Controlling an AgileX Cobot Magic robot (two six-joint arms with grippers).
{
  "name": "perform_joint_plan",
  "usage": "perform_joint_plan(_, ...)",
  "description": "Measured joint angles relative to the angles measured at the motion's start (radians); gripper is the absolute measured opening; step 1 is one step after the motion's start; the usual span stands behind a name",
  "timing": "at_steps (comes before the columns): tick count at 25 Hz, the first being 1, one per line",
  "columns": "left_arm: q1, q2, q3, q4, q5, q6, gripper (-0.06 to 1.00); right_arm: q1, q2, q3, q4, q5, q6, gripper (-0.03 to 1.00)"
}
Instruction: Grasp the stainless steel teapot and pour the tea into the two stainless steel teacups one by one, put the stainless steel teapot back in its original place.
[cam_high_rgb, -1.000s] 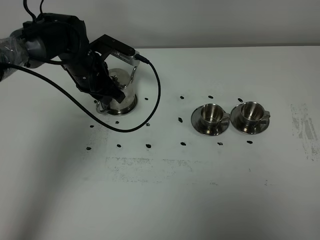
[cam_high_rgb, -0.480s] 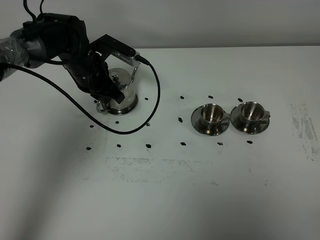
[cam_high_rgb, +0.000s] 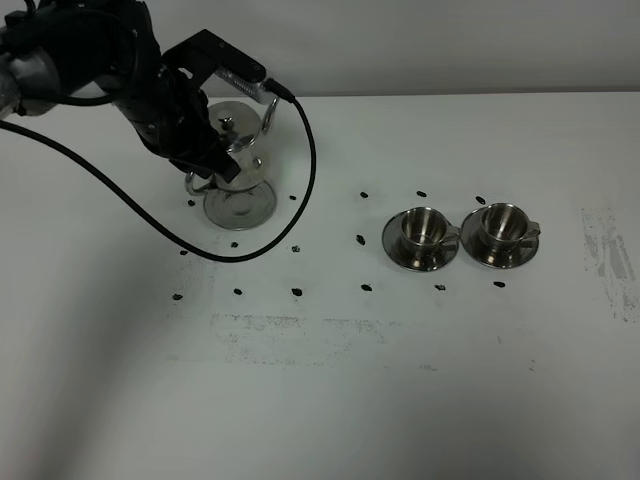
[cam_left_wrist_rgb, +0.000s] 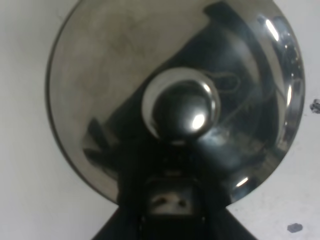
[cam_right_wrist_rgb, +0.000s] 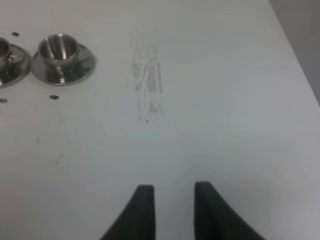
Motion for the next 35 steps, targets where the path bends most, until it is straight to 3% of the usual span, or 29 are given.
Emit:
perform_joint_plan(7, -0.048, 0.018, -0.067, 0.032, 0.035, 0.013, 0.19, 0.0, 0.0, 0.0, 0.0, 0.0, 0.0, 0.19)
perform_joint_plan(18, -0.185, 0.252, -0.524, 0.032, 0.17, 0.108, 0.19, 0.0, 0.0, 0.0, 0.0, 0.0, 0.0, 0.19)
perform_joint_plan(22, -0.214, 0.319, -0.645, -0.006, 0.226, 0.154, 0.19, 0.0, 0.0, 0.0, 0.0, 0.0, 0.0, 0.19)
perform_joint_plan(27, -0.244, 0.33, -0.669, -0.007, 0.228, 0.264, 0.19, 0.0, 0.0, 0.0, 0.0, 0.0, 0.0, 0.19)
perform_joint_plan(35, -0.287, 0.331, -0.669, 0.104, 0.133, 0.42, 0.19, 0.0, 0.0, 0.0, 0.0, 0.0, 0.0, 0.19)
